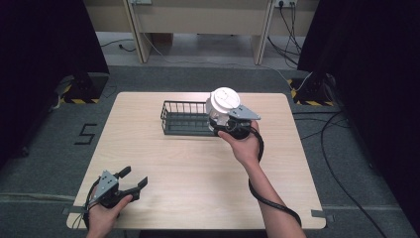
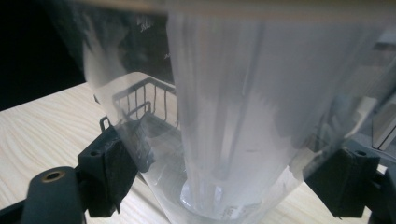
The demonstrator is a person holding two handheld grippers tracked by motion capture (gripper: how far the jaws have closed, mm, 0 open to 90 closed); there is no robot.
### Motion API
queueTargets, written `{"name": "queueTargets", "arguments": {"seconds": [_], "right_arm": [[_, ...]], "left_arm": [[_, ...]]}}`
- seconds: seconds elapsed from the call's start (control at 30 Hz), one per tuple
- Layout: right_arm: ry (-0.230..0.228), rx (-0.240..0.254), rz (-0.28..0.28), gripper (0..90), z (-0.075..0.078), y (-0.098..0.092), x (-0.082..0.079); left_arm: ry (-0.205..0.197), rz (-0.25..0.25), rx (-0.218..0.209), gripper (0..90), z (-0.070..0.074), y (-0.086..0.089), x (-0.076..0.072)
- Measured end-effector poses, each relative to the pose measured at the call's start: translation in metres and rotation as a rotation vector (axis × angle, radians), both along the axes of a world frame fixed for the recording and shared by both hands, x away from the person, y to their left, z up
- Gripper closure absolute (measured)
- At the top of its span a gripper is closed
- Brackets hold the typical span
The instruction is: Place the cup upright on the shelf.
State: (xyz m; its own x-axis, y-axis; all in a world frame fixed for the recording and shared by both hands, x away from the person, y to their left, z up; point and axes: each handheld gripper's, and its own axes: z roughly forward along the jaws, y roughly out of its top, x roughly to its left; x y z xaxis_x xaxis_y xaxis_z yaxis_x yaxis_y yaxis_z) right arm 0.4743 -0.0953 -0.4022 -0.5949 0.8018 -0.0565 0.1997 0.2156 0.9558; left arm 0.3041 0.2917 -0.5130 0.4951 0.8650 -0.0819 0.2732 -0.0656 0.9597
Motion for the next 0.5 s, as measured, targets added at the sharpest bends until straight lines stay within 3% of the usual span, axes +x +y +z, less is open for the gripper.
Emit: {"name": "queueTargets", "arguments": {"seconds": [0.5], "right_arm": [[-0.005,0.006,0.018,19.0,0.010,0.022,0.016]], "left_arm": [[0.000,0.000,-0.008,20.3,0.000,0.001,0.000]]}}
